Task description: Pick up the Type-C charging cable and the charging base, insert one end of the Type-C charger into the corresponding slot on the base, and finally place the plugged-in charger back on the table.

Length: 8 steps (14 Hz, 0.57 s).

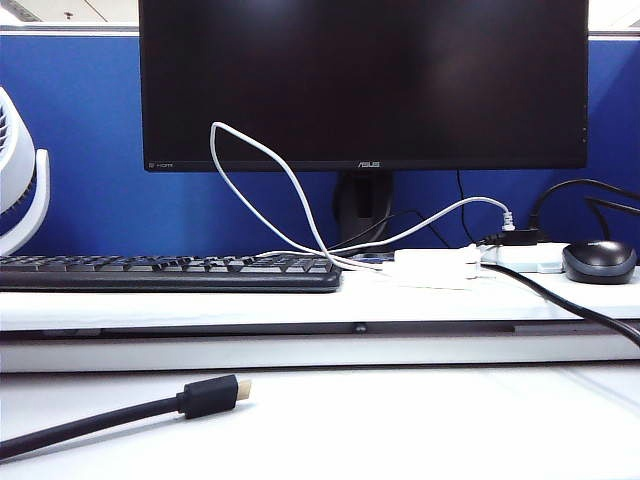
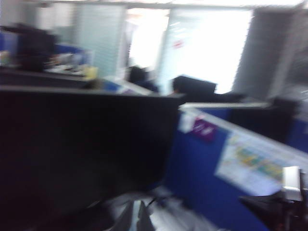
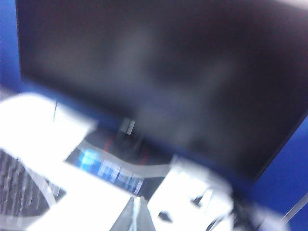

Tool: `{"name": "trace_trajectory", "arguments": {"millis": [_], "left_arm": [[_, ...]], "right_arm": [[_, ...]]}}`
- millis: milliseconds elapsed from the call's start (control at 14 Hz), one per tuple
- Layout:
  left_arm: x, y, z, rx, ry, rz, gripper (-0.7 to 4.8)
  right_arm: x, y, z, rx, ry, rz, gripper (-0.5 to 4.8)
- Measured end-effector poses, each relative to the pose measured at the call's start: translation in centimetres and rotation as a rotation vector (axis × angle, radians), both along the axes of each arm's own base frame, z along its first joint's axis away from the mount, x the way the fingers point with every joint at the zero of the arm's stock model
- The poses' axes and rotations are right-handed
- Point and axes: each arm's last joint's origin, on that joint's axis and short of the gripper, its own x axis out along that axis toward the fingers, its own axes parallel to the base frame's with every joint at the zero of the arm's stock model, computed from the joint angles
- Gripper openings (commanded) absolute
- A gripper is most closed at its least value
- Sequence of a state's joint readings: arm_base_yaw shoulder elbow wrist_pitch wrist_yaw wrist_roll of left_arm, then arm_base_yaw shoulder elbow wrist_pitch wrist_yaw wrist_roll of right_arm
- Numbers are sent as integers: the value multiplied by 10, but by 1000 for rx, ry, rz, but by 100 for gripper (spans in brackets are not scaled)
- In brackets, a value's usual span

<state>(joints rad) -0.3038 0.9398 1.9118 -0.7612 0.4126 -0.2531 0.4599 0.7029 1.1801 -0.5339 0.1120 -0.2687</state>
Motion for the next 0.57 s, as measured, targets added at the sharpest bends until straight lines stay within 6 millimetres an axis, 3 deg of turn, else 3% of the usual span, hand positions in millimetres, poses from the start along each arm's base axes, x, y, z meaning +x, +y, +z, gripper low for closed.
{"name": "trace_trajectory", "arguments": {"millis": [71, 214, 428, 570], "left_arm": [[-15, 6, -6, 33, 13, 51, -5], [-55, 23, -19, 72, 6, 212, -5], [-75, 33, -28, 89, 19, 353, -5], [-75, 35, -35, 118, 78, 388, -5]], "right_arm": [[3, 2, -31, -1, 10, 0, -1], [17, 8, -114, 37, -56, -3, -1], [28, 11, -192, -19, 52, -77, -1], [28, 11, -231, -13, 140, -94, -1]]}}
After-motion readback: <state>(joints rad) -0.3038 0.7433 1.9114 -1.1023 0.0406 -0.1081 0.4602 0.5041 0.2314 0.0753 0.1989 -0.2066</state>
